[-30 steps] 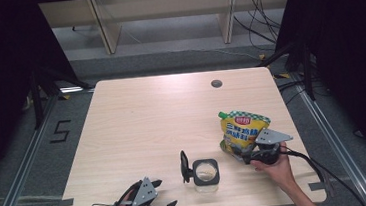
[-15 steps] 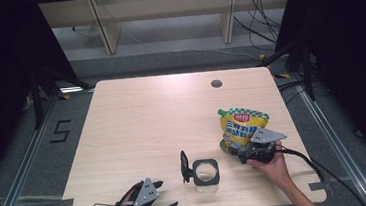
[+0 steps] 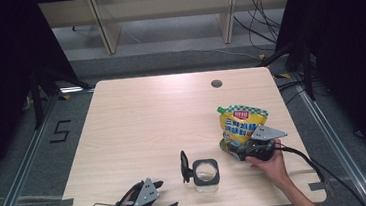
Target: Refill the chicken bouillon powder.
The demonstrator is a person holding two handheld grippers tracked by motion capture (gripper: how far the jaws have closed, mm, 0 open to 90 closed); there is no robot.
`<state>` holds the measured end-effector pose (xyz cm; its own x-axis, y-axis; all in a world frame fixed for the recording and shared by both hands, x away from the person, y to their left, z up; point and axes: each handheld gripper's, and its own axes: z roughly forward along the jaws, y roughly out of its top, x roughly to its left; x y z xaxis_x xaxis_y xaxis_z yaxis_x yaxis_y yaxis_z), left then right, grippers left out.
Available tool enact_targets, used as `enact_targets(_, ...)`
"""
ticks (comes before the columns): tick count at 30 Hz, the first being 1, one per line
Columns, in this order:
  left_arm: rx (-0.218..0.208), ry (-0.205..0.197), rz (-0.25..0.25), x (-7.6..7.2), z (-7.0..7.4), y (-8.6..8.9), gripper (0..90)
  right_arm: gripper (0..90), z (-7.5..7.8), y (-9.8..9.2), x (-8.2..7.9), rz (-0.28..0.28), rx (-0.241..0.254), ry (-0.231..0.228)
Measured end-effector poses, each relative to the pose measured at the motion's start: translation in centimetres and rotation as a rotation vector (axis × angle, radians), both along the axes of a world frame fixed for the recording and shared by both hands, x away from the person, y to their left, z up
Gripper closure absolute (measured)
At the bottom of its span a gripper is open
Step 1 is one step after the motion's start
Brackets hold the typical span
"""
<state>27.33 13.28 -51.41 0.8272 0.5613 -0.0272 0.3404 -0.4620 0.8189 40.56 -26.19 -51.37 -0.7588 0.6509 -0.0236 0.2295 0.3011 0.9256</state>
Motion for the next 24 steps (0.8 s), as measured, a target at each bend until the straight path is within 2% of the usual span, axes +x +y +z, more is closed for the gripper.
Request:
enact_targets(1, 0.006, -0.003, -0.005, 0.1, 0.0, 0.0, 18.9, 23.1, 0.0, 0.0, 0.0, -0.002, 0.008, -0.012)
enact_targets(3, -0.001, 0.002, -0.006, 0.1, -0.1, 0.0, 18.9, 23.2, 0.0, 0.1, -0.2, -0.013, 0.016, 0.016)
enact_targets(4, 0.012, 0.005, -0.020, 0.2, -0.1, 0.0, 18.9, 23.6, 0.0, 0.1, -0.2, -0.022, 0.020, 0.012)
enact_targets(5, 0.011, -0.002, -0.012, 0.1, -0.2, -0.1, 18.9, 24.5, 0.0, 0.1, -0.2, -0.024, 0.022, 0.014)
enact_targets(6, -0.002, 0.003, -0.009, 0.0, -0.1, -0.2, 18.9, 25.6, 0.0, 0.2, -0.3, -0.028, 0.031, 0.034)
enact_targets(8, 0.030, -0.009, -0.021, 0.1, 0.0, -0.1, 18.9, 27.1, 0.3, 0.1, -0.3, -0.039, 0.021, 0.028)
enact_targets(10, 0.009, -0.010, -0.022, 0.1, 0.0, -0.1, 19.0, 28.3, 0.4, 0.3, -0.4, -0.051, 0.030, 0.038)
enact_targets(12, 0.023, -0.007, -0.018, 0.1, 0.1, 0.1, 19.0, 30.1, 0.7, 0.3, -0.7, -0.066, 0.036, 0.049)
enact_targets(13, 0.004, 0.004, -0.010, 0.0, 0.1, 0.1, 19.0, 30.5, 0.8, 0.3, -0.8, -0.072, 0.024, 0.046)
enact_targets(14, 0.006, -0.001, -0.010, 0.0, 0.1, 0.2, 19.0, 31.0, 1.0, 0.5, -1.0, -0.076, 0.000, 0.041)
enact_targets(15, -0.010, -0.008, -0.006, 0.0, 0.1, 0.2, 19.1, 31.6, 1.3, 0.6, -1.1, -0.065, -0.026, 0.017)
enact_targets(16, -0.010, -0.008, -0.007, 0.0, 0.1, 0.3, 19.1, 31.9, 1.5, 0.9, -1.3, -0.060, -0.053, -0.004)
enact_targets(17, -0.001, -0.008, -0.005, 0.1, 0.2, 0.4, 19.1, 32.0, 1.6, 1.0, -1.5, -0.058, -0.060, 0.001)
enact_targets(18, 0.009, -0.013, -0.010, 0.1, 0.3, 0.4, 19.1, 32.1, 1.8, 1.2, -1.6, -0.049, -0.095, -0.027)
enact_targets(19, 0.000, -0.010, -0.006, 0.0, 0.3, 0.4, 19.1, 32.2, 1.9, 1.4, -1.9, -0.053, -0.103, -0.014)
enact_targets(20, -0.007, -0.008, -0.003, 0.0, 0.3, 0.4, 19.2, 32.4, 2.2, 1.5, -2.1, -0.047, -0.123, -0.020)
enact_targets(21, -0.009, -0.013, -0.001, 0.0, 0.3, 0.4, 19.2, 32.6, 2.2, 1.5, -2.1, -0.029, -0.138, -0.049)
enact_targets(22, -0.001, -0.018, -0.013, 0.0, 0.3, 0.5, 19.1, 32.7, 2.3, 1.5, -2.4, -0.042, -0.130, -0.038)
enact_targets(24, 0.008, -0.019, -0.004, 0.0, 0.3, 0.6, 19.1, 32.8, 2.5, 1.4, -2.4, -0.021, -0.136, -0.050)
